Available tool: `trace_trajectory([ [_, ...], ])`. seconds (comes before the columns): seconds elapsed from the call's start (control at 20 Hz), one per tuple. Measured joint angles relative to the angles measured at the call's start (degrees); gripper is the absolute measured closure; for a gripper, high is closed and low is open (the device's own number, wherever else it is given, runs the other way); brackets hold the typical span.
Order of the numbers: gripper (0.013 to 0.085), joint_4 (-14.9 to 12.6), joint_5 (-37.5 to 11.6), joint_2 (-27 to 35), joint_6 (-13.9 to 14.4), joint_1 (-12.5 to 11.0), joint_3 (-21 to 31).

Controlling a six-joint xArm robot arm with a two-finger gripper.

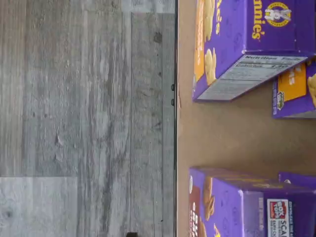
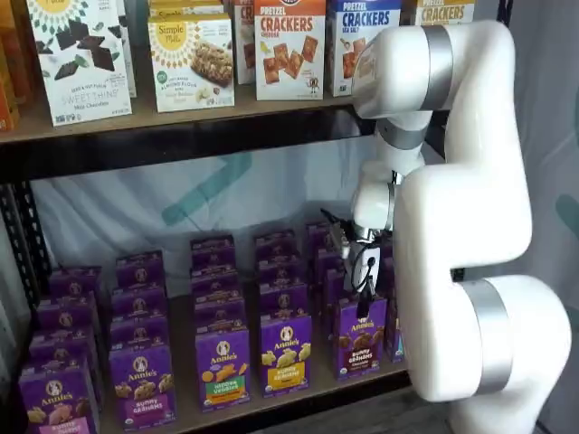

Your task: Pick up the purple box with a brown patch in the center, on the bottom shelf, the fifth box from the left

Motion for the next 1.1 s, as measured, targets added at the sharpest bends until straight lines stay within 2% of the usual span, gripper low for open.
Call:
trace_trajectory([
  [0.1, 0.013, 0.6, 2.22, -0.07, -0.48, -0.02, -0.34],
  [0.25, 0.013, 1.7, 1.51, -0.16, -1.28, 0.26, 0.49],
  [0.3, 0.013, 3.01, 0.85, -0.08, -2.38, 0.39, 0.7],
  [0.5, 0.013, 11.93, -1.74, 0.52, -9.99, 1.03, 0.69],
  [0.6, 0.013, 12.3, -2.02, 1.21, -10.31, 1.02, -0.22],
  [0.75, 0.013, 10.78, -1.93, 2.82, -9.06, 0.78, -2.41],
  [0.85, 0.013, 8.26, -1.87, 4.1, -6.93, 0.6, -4.0],
  [1.0, 0.013, 2.51, -1.57, 6.28, -1.97, 0.31, -6.55],
  [1.1, 0.013, -3.21, 0.08, 7.82, 2.99, 0.03, -8.72],
])
